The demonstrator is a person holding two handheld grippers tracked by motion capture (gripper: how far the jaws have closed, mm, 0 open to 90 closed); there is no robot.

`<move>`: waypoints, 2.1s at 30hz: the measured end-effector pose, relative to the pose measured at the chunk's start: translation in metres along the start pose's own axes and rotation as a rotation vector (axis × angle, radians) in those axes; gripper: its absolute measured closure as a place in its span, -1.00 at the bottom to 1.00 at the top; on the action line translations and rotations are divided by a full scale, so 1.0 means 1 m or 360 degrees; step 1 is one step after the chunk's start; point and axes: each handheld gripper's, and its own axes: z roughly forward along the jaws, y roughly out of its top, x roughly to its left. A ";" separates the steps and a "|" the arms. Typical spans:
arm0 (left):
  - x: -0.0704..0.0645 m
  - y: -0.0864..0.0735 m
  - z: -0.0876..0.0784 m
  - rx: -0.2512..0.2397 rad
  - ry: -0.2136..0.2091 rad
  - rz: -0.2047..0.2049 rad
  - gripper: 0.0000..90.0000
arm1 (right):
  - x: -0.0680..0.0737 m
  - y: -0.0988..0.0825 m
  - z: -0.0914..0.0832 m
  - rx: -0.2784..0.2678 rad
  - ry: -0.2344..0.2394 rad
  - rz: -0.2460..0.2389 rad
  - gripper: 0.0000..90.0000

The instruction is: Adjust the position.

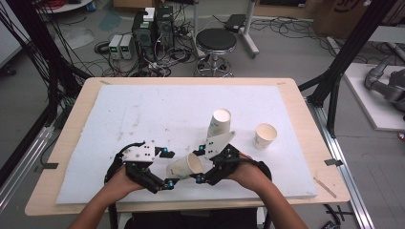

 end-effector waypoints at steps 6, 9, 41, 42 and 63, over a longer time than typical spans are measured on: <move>0.000 0.002 0.002 0.0067 -0.0001 0.0030 -0.67 | 0.001 0.005 0.003 0.0065 -0.0004 -0.0040 -0.32; 0.000 0.003 0.004 0.0108 -0.0006 0.0040 -0.67 | 0.001 0.007 0.004 0.0096 -0.0004 -0.0063 -0.32; 0.003 0.008 0.024 0.0343 -0.0065 0.0093 -0.42 | 0.006 0.031 0.019 0.0389 -0.0007 -0.0249 -0.32; 0.002 0.008 0.024 0.0346 -0.0065 0.0091 -0.41 | 0.006 0.031 0.020 0.0394 -0.0002 -0.0251 -0.32; 0.005 0.000 0.025 0.0276 -0.0067 0.0039 -0.29 | 0.003 0.029 0.014 0.0225 0.0020 -0.0137 -0.49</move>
